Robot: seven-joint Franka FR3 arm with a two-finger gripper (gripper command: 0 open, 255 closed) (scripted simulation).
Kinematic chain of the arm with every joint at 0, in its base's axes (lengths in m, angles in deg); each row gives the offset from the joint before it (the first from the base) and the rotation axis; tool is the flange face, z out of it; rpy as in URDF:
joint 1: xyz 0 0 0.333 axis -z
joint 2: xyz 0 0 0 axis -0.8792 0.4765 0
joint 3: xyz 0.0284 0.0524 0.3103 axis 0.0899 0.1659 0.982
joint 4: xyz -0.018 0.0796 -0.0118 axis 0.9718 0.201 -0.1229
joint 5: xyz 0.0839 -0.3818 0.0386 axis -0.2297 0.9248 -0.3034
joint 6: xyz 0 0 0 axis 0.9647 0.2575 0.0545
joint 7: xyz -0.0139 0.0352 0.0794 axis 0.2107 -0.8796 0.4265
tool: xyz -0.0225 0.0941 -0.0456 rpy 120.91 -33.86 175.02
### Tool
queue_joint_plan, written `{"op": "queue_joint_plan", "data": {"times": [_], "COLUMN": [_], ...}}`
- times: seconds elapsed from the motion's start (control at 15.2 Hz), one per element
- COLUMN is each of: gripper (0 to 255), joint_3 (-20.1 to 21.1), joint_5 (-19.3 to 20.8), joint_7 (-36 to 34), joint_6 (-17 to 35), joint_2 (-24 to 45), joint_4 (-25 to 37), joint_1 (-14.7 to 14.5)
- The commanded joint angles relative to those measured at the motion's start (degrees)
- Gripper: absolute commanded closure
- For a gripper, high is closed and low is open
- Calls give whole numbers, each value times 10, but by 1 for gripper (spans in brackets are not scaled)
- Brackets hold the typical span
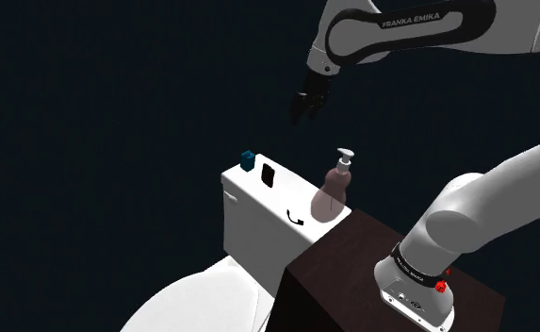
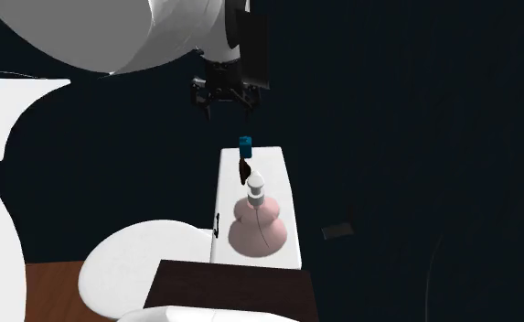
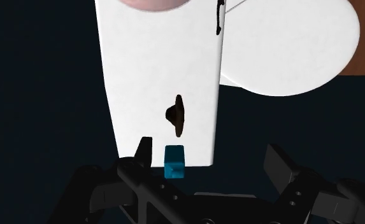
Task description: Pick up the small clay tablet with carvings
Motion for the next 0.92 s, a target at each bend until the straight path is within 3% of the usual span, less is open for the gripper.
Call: {"op": "queue_joint_plan", "data": {"times": [0.0, 0.86], "gripper": [0, 0], "joint_3": [4, 15], "joint_5": [5, 64], "joint_7": [-4, -46], "joint_6": [26, 155], "joint_2": [34, 305], "joint_4": [1, 87], "joint_1": [2, 7]}}
